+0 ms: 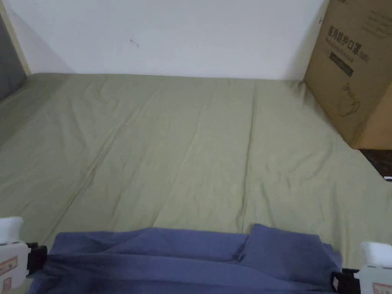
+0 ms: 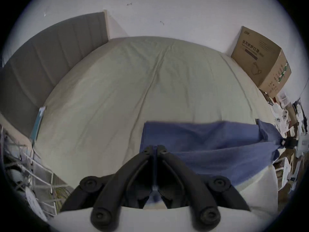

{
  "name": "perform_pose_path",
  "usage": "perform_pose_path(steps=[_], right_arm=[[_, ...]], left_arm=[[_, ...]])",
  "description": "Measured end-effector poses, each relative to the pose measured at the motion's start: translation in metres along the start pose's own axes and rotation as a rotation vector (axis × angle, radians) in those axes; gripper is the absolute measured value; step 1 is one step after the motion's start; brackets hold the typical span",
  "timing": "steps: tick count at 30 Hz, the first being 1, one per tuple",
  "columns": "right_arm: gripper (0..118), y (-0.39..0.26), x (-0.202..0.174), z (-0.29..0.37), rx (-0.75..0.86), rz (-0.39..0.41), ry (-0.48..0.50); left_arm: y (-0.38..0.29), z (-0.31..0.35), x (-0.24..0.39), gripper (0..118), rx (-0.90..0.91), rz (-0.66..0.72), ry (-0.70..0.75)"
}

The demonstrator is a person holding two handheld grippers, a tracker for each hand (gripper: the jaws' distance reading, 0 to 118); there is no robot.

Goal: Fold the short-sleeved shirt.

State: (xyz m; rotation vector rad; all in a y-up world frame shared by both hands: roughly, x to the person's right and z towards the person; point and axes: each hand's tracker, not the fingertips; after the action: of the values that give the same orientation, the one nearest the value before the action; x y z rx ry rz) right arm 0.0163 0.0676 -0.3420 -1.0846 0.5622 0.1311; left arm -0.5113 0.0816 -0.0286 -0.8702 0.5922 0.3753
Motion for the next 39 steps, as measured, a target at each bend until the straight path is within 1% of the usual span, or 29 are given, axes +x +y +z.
perform_pose_path(steps=[2,5,6,7,8,9,10,11,12,13,17,18,19,20,21,22,23,24,25,26,27,28,31,34,35,36,37,38,39], right_arm=[[0,-0.018,0.005,-0.002,-0.027,-0.026,-0.002],[0,-0.031,0.006,-0.005,-0.039,-0.029,-0.004],[0,-0.032,0.004,-0.005,-0.032,-0.022,-0.008],[0,-0.032,0.003,-0.005,-0.027,-0.018,-0.011],[0,-0.031,0.0,-0.005,-0.018,-0.007,-0.016],[0,-0.03,0.0,-0.004,0.009,0.009,-0.016],[1,-0.029,-0.001,-0.004,0.017,0.02,-0.022],[15,-0.026,-0.004,-0.002,0.013,0.026,-0.031],[40,-0.024,-0.007,0.0,0.011,0.036,-0.057],[60,-0.022,-0.008,0.002,0.015,0.042,-0.071],[60,-0.007,-0.023,0.008,0.063,0.049,-0.019],[60,-0.002,-0.03,0.006,0.065,0.056,-0.01],[59,0.001,-0.038,0.003,0.071,0.062,-0.005],[50,0.005,-0.051,0.002,0.076,0.071,-0.003],[29,0.008,-0.062,0.0,0.092,0.094,0.012],[3,0.01,-0.073,-0.003,0.105,0.118,0.029],[3,0.012,-0.086,-0.008,0.105,0.128,0.018],[3,0.013,-0.099,-0.014,0.093,0.159,0.025],[3,0.014,-0.111,-0.02,0.077,0.192,0.051],[3,0.012,-0.123,-0.024,0.081,0.179,0.047],[3,0.012,-0.134,-0.028,0.068,0.193,0.071],[3,0.01,-0.144,-0.03,0.056,0.212,0.104],[3,0.007,-0.17,-0.036,0.054,0.247,0.122],[3,0.007,-0.187,-0.042,0.034,0.267,0.148],[3,0.007,-0.192,-0.045,0.029,0.272,0.158],[3,0.007,-0.196,-0.047,0.023,0.277,0.164],[3,0.007,-0.2,-0.05,0.016,0.283,0.165],[3,0.007,-0.205,-0.053,0.01,0.288,0.161],[3,0.006,-0.209,-0.056,0.001,0.295,0.158]], left_arm=[[-0.018,0.0,-0.002,2,-0.037,-0.004,0.003],[-0.035,-0.001,-0.004,3,-0.056,-0.014,0.024],[-0.037,-0.001,-0.002,4,-0.039,-0.015,0.03],[-0.038,0.0,-0.002,9,-0.03,-0.015,0.036],[-0.037,0.001,0.0,19,-0.03,-0.021,0.06],[-0.037,0.001,0.002,36,-0.024,-0.028,0.089],[-0.036,0.002,0.003,66,-0.025,-0.028,0.091],[-0.036,0.002,0.002,91,-0.032,-0.02,0.095],[-0.035,0.005,0.002,108,-0.036,-0.004,0.094],[-0.034,0.011,0.001,113,-0.023,0.018,0.072],[-0.022,0.03,0.008,111,0.032,0.062,0.022],[-0.021,0.036,0.012,108,0.05,0.067,0.011],[-0.018,0.039,0.015,89,0.065,0.078,-0.001],[-0.016,0.043,0.018,57,0.086,0.1,-0.031],[-0.016,0.044,0.021,19,0.097,0.113,-0.081],[-0.016,0.043,0.023,1,0.09,0.12,-0.103],[-0.017,0.039,0.025,1,0.079,0.112,-0.092],[-0.018,0.035,0.026,0,0.074,0.106,-0.092],[-0.019,0.033,0.027,0,0.058,0.098,-0.085],[-0.023,0.031,0.027,0,0.054,0.097,-0.068],[-0.027,0.031,0.024,0,0.06,0.109,-0.066],[-0.029,0.032,0.018,0,0.065,0.134,-0.088],[-0.036,0.039,-0.005,1,0.114,0.276,-0.134],[-0.041,0.043,-0.035,6,0.126,0.399,-0.175],[-0.042,0.043,-0.043,19,0.109,0.416,-0.171],[-0.045,0.04,-0.048,41,0.092,0.414,-0.163],[-0.047,0.037,-0.052,77,0.078,0.419,-0.155],[-0.051,0.034,-0.054,97,0.073,0.434,-0.155],[-0.055,0.03,-0.056,108,0.07,0.46,-0.174]])
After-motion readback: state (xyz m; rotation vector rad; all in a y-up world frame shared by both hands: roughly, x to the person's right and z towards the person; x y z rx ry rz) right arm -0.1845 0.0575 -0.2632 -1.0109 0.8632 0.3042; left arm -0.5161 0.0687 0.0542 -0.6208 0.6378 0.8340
